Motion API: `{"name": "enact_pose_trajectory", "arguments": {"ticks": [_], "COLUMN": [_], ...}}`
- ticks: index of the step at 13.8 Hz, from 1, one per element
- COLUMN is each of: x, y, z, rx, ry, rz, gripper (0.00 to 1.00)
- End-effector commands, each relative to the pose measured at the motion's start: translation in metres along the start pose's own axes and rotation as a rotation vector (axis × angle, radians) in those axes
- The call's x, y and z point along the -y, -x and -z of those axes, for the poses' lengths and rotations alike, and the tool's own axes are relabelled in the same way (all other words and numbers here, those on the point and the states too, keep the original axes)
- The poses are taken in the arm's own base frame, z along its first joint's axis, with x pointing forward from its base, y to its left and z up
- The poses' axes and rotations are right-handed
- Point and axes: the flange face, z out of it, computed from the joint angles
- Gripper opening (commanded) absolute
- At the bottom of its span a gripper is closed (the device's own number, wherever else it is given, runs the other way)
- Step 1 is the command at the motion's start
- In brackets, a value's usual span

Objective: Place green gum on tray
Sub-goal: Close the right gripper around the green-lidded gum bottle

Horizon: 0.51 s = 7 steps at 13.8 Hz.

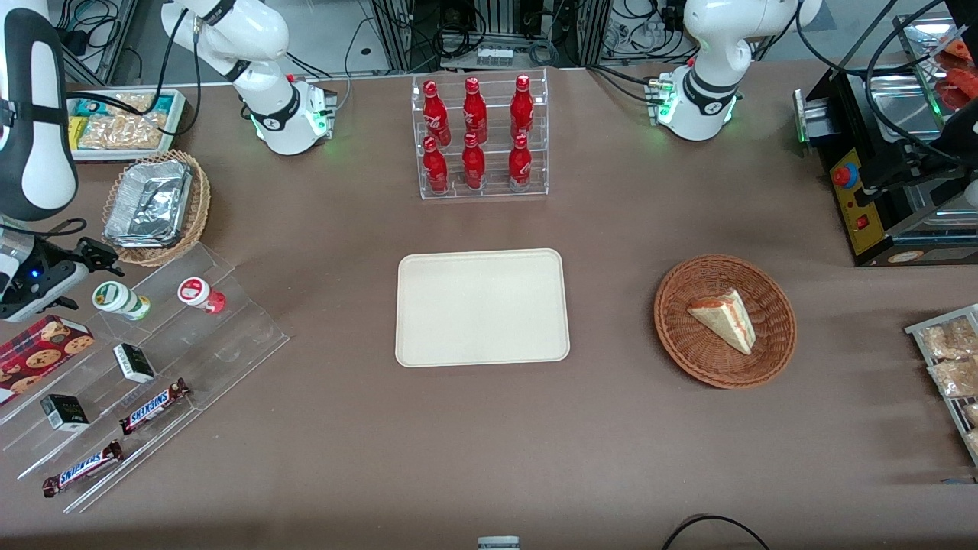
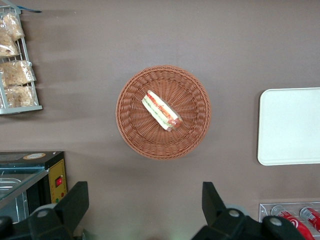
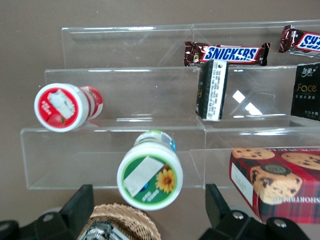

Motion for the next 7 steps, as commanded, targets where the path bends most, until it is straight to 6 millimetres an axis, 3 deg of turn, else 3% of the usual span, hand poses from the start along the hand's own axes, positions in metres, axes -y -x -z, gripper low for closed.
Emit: {"name": "enact_pose_trajectory", "arguments": {"ticks": [1,3,4,5,6,7], "x": [-0.0039,-0.0032,-0.0033,-0.003,-0.0026,-0.0022], "y": [-0.0055,-0.0093,-0.0094,-0.0102,-0.01,-0.0098], "z": [-0.0138,-0.0175,-0.0193,-0.0202,-0.02,-0.0207], "rx": [-0.028,-0.031,-0.029,-0.028,-0.029,-0.028], "ry": [0.012,0.01,0.008,0.006,0.006,0.005], "rz": [0.007,0.005,0.005,0.006,0.008,0.009], "gripper": [0.99,0.99,0.93,0.73,0.31,0.0]}}
